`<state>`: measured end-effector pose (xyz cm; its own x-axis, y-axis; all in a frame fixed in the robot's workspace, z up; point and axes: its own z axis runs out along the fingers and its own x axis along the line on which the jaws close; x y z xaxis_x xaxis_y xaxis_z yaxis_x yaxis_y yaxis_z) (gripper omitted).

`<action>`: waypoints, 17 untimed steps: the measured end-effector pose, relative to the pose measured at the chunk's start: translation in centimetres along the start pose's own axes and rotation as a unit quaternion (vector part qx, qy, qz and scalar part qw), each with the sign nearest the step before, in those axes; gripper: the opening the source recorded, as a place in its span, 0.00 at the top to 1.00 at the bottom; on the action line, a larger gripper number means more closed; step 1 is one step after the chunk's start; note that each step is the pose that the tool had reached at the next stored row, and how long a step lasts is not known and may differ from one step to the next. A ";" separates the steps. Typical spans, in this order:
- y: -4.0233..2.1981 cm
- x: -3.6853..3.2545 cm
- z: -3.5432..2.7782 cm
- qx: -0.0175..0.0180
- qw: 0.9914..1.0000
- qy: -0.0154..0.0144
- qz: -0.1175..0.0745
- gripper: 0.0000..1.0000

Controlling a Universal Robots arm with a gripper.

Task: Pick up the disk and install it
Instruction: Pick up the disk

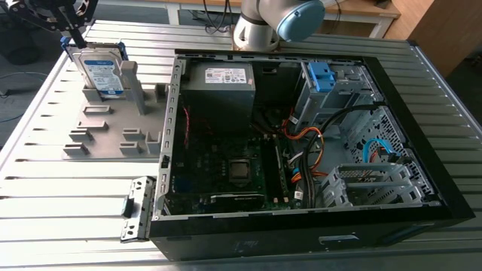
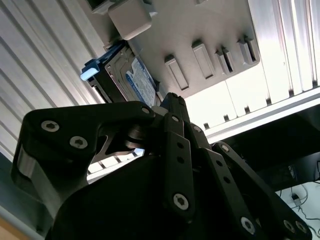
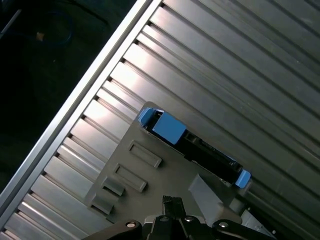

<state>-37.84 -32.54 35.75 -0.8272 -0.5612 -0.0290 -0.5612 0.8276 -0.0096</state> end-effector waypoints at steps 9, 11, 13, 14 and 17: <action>0.00 0.00 0.00 -0.001 1.000 0.000 -0.018 0.89; 0.00 0.00 0.00 -0.001 1.000 0.000 -0.022 0.89; 0.00 0.00 0.00 -0.001 1.000 0.000 -0.026 0.89; 0.00 0.00 0.00 -0.001 1.000 0.000 -0.028 0.89; 0.00 0.00 0.00 -0.001 0.999 0.000 -0.034 0.89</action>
<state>-37.84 -32.54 35.75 -0.7872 -0.6160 -0.0291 -0.6160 0.7877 -0.0097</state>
